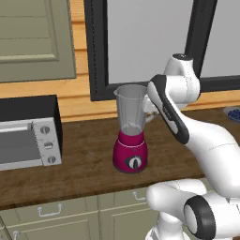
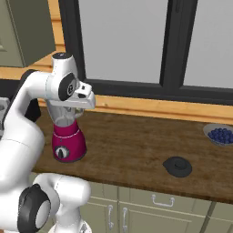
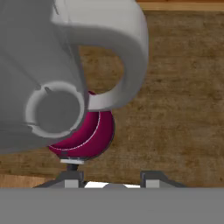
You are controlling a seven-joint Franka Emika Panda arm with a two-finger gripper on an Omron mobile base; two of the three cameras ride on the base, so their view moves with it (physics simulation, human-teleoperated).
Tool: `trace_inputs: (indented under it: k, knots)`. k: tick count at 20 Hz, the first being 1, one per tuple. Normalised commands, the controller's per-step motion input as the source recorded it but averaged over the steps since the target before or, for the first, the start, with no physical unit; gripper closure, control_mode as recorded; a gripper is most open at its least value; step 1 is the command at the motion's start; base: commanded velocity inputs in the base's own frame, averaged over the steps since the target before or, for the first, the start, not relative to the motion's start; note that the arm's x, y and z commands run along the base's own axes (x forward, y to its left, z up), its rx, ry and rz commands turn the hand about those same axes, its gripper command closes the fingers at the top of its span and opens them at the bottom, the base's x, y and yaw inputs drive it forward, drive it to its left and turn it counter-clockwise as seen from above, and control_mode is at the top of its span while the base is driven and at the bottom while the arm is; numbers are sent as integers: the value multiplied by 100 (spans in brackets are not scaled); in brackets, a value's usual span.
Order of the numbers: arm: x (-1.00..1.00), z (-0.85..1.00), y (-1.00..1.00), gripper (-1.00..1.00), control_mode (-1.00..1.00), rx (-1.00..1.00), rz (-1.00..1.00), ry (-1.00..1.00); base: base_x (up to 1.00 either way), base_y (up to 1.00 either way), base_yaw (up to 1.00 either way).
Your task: Close the lid blender by securely placing the lid on top.
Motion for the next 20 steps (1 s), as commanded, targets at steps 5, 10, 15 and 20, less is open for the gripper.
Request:
trace_inputs:
  k: [5,10,15,20]
  knots:
    - [-46,0,-61,-100,-100,16,-10,-5,0,0,0]
    - [-82,-3,-100,-100,-100,24,-20,-7,0,0,0]
    - [-61,-19,-100,-100,-100,15,-24,0,0,0,0]
    - [-20,-39,-100,-100,-100,5,-36,5,0,0,0]
